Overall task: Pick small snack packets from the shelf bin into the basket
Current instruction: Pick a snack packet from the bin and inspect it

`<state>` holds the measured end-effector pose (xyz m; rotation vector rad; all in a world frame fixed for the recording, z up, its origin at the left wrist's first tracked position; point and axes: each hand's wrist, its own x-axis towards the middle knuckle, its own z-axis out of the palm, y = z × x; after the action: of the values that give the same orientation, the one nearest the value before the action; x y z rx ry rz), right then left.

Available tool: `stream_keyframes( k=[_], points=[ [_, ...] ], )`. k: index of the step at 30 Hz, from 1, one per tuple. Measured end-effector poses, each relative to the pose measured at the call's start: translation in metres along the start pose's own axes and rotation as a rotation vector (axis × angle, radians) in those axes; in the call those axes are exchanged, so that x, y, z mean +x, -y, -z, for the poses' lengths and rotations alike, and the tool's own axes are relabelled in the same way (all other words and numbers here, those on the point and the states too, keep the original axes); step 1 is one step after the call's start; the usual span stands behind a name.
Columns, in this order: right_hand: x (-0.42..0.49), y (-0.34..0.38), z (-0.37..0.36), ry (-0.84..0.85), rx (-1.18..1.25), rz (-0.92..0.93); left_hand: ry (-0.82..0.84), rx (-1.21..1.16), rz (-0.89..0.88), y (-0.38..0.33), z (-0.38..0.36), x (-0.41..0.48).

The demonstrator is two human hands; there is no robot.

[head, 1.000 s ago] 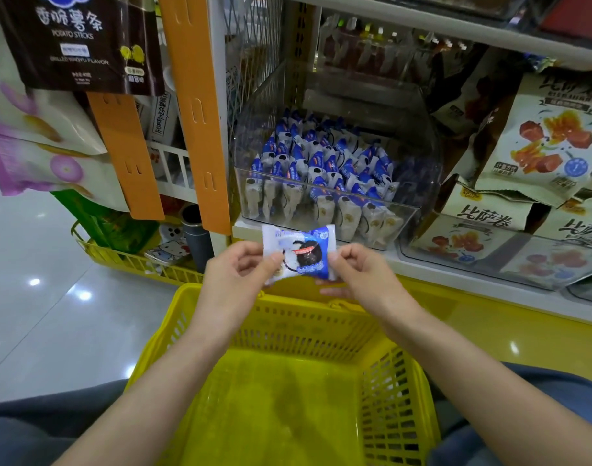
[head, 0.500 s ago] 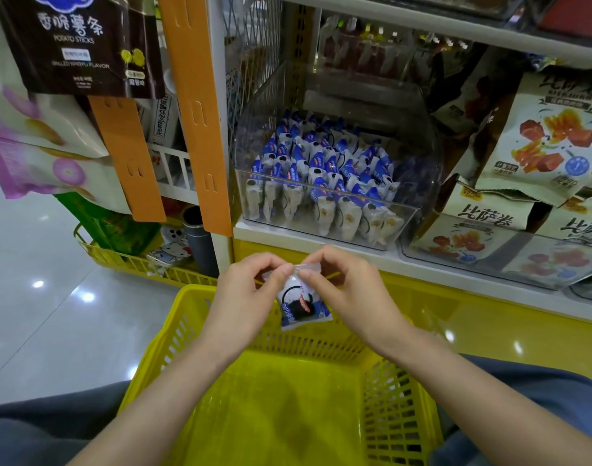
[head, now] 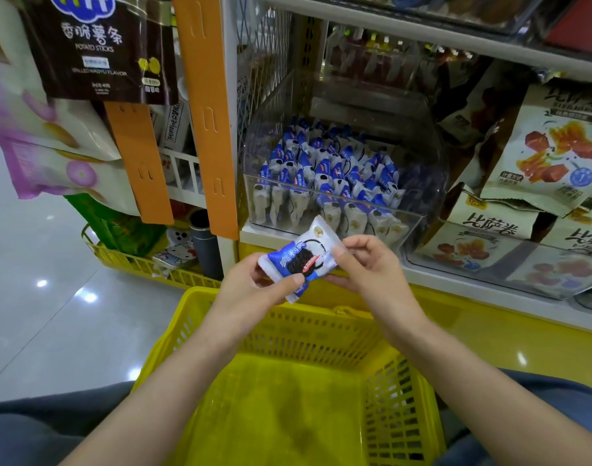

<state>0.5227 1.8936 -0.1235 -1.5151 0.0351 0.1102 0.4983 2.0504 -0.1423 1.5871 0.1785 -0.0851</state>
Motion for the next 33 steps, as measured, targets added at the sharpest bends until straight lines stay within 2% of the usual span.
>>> stream_keyframes(
  k=[3,7,12,14,18,21,24,26,28,33],
  points=[
    [-0.001,0.0,-0.001,0.096,-0.102,-0.056,-0.059,-0.165,-0.018,-0.003,0.005,0.002],
    [-0.01,-0.006,-0.009,0.222,-0.239,-0.041,-0.001,-0.36,-0.033,-0.007,0.005,0.001],
    [-0.016,-0.004,-0.011,0.24,-0.461,0.073,0.048,-0.33,-0.046,-0.004,0.0,-0.002],
    [-0.013,0.003,-0.009,0.272,-0.544,0.178,0.028,-0.335,-0.075,-0.006,0.003,0.0],
    [0.015,0.036,0.002,0.048,-0.614,0.428,0.009,-0.355,-0.1,-0.012,0.013,0.005],
    [0.058,0.062,0.005,-0.081,-0.773,0.511,-0.005,-0.366,-0.084,-0.014,0.015,0.007],
    [0.105,0.071,0.005,-0.054,-1.016,0.369,-0.013,-0.378,-0.091,-0.016,0.018,0.008],
    [0.126,0.069,0.005,0.044,-1.173,0.266,-0.016,-0.395,-0.096,-0.017,0.021,0.008],
    [0.139,0.067,0.005,0.136,-1.307,0.253,-0.019,-0.405,-0.094,-0.018,0.025,0.009],
    [0.147,0.066,-0.002,0.209,-1.419,0.196,-0.033,-0.409,-0.09,-0.023,0.032,0.01]
  ],
)
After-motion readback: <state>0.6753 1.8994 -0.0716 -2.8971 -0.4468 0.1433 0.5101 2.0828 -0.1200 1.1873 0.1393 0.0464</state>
